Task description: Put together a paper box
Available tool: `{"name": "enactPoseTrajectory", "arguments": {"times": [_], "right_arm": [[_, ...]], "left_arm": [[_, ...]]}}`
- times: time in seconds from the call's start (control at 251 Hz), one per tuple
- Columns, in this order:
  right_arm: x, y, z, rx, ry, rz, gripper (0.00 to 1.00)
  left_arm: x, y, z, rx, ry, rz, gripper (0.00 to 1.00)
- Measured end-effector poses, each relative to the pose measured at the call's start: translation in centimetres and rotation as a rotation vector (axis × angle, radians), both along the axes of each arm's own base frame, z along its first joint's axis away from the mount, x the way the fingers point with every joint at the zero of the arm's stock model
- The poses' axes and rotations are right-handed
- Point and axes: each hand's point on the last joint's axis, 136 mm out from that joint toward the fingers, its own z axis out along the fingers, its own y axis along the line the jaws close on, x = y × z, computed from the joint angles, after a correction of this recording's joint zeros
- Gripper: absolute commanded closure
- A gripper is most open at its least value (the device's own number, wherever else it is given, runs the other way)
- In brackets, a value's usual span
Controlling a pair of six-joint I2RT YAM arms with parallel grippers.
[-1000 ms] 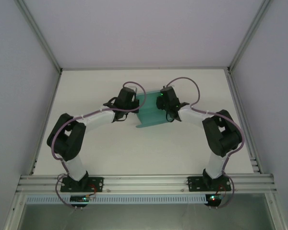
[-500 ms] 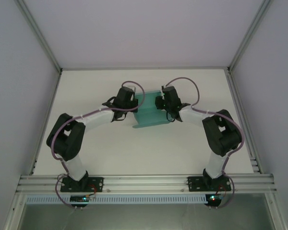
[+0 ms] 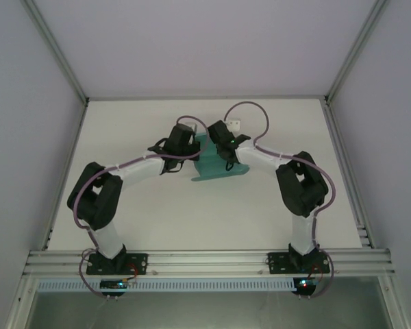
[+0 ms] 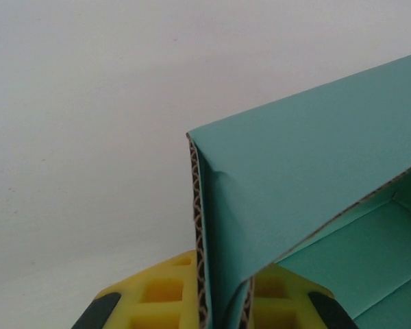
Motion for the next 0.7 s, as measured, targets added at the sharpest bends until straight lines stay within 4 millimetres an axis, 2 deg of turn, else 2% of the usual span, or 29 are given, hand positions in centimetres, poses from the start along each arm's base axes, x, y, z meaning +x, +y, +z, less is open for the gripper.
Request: {"name": "enactPoseTrajectory", "arguments": {"times": [0.283,0.698], "right_arm": [[-1.3,-2.2,-0.7,-0.085,0.022,-0.237,1.00],[-1.9,-2.4,-1.3,0.042,-0.067,-0.240,1.00]], "left_arm": [[0.0,-1.9,-0.7,-0.021,0.019,-0.049,1.00],[-0.3,-2.2,-0.7,-0.029,0.023,-0.064,1.00]]}}
